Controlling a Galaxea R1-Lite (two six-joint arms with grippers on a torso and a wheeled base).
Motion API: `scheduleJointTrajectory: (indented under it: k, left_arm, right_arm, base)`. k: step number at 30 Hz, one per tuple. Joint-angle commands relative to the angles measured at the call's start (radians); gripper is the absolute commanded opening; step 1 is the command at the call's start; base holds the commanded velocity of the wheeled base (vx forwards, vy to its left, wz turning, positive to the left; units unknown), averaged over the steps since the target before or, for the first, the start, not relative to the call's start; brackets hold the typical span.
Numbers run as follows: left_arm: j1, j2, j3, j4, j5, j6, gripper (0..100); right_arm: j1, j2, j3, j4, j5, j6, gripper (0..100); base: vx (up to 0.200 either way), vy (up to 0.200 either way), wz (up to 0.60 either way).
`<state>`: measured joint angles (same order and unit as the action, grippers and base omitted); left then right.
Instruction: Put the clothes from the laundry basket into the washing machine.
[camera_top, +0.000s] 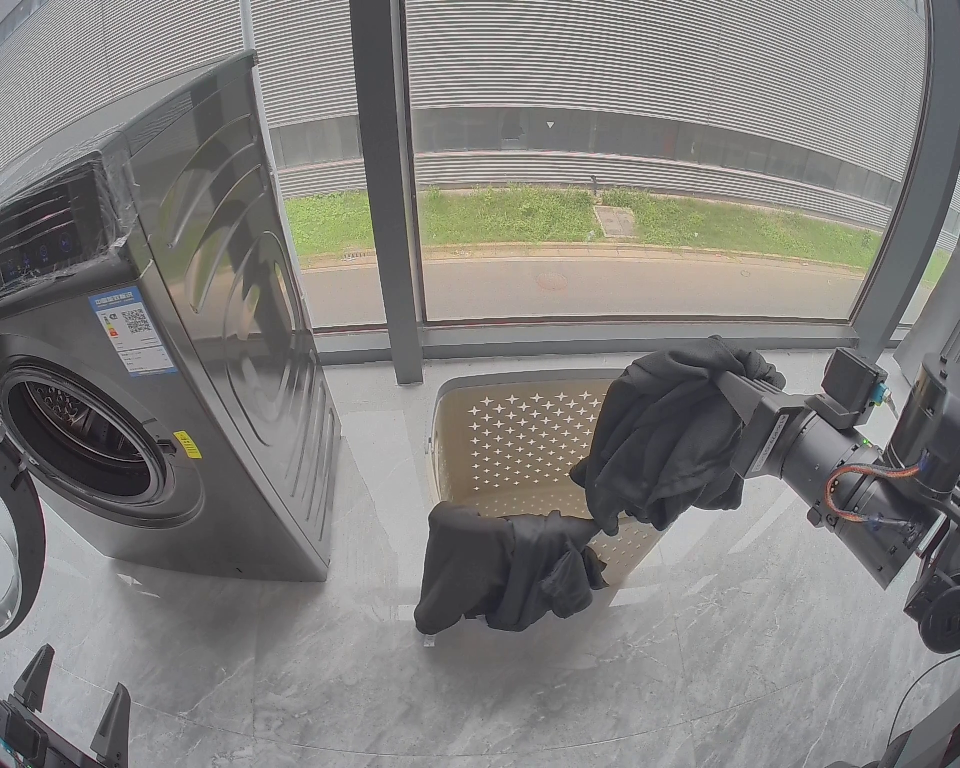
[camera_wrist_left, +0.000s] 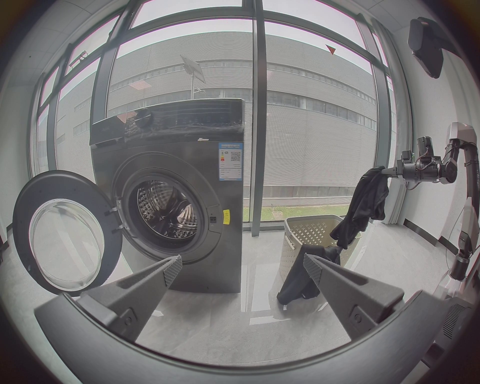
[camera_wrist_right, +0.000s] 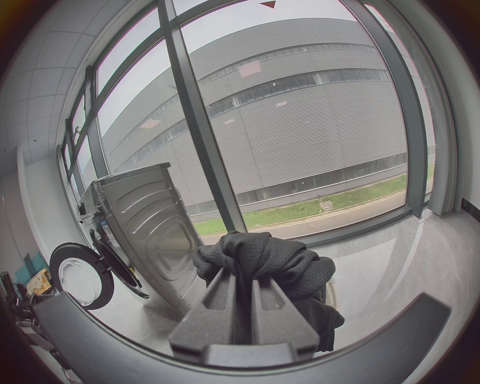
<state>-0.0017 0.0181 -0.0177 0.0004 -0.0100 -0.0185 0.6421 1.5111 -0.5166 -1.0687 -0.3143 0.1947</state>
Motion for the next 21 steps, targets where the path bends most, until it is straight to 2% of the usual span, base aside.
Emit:
scheduleJointTrajectory:
  k: [1,6,21]
  left_arm:
    - [0.000,-0.017,0.018,0.000,-0.001,0.000,100]
    - [0.000,-0.017,0.018,0.000,0.001,-0.001,100]
    - [0.000,-0.017,0.018,0.000,0.002,-0.003,100]
  right_arm:
    - [0.002,0.005,0.007,0.000,0.006,0.000,0]
    - [0.022,0.003,0.015,-0.002,0.006,0.000,0]
    - [0.024,0.001,0.023,-0.004,0.007,0.000,0]
  base:
    - [0.000,0.200,0.00]
    - [0.000,0.200,0.00]
    - [0.000,0.200,0.00]
